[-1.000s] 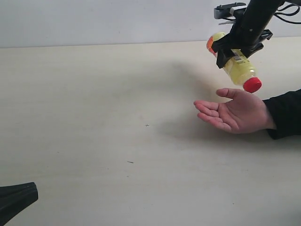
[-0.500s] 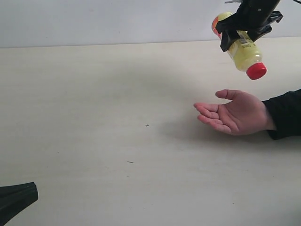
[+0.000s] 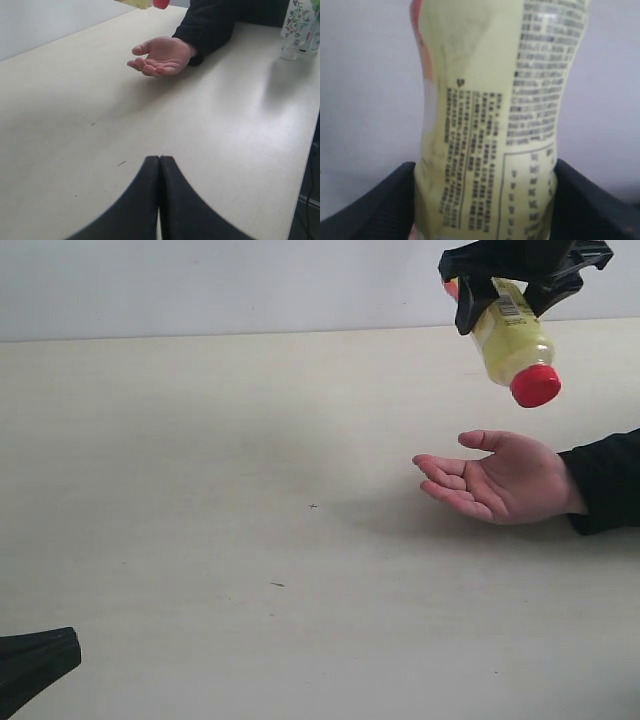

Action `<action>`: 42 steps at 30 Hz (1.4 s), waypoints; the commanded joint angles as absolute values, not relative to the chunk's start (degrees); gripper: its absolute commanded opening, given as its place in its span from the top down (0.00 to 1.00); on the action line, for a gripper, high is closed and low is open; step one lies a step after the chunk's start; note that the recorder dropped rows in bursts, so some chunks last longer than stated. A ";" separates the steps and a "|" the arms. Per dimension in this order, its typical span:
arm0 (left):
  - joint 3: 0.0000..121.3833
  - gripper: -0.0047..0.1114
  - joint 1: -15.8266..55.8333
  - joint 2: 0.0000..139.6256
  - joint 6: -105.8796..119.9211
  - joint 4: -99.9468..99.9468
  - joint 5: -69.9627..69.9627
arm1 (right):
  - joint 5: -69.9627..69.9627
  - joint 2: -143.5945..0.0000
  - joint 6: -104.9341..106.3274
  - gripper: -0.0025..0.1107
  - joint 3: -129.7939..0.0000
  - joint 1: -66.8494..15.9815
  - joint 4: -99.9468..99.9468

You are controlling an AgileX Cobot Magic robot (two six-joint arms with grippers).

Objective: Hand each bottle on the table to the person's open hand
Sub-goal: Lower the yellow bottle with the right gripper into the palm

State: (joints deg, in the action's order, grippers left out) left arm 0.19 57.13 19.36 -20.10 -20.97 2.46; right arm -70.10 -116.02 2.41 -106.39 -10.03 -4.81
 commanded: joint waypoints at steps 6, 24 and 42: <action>0.00 0.96 57.09 19.11 -20.10 -20.91 1.83 | -66.08 -98.41 3.01 0.98 -78.73 -9.98 -7.56; 0.00 0.96 57.09 19.11 -20.10 -20.91 1.83 | -50.66 -101.91 4.73 0.98 -69.62 -9.98 -15.29; 0.00 0.96 57.09 19.11 -20.10 -20.91 1.83 | -50.84 -104.85 7.99 0.97 -69.62 -9.98 -17.85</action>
